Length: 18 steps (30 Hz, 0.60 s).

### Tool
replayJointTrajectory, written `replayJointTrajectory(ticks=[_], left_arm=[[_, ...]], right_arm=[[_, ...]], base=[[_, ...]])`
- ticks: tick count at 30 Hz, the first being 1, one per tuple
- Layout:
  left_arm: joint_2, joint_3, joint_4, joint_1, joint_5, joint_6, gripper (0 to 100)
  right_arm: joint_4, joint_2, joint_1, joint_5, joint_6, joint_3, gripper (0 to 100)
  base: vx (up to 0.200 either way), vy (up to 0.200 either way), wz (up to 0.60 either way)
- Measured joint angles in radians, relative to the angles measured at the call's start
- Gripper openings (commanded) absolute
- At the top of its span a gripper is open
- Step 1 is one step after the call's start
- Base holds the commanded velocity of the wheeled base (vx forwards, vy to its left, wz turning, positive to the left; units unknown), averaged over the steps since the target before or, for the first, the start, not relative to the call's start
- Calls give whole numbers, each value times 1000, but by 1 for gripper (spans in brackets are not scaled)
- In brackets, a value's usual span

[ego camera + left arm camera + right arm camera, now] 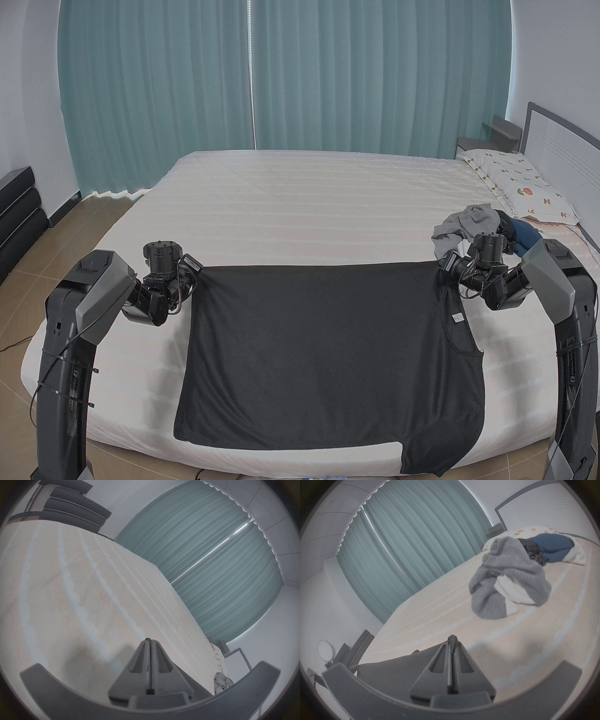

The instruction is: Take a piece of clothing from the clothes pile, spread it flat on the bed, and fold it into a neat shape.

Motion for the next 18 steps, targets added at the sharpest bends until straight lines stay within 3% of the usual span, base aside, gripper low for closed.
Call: replayJointTrajectory(ticks=[7,18], left_arm=[[22,-47,-17,2,4,1,0],[77,-111,-13,-1,4,1,0]], right_arm=[[-3,24,6,-64,2,-89,0],[-72,106,19,-74,-3,-117,0]], base=[[0,0,0],[0,0,0]])
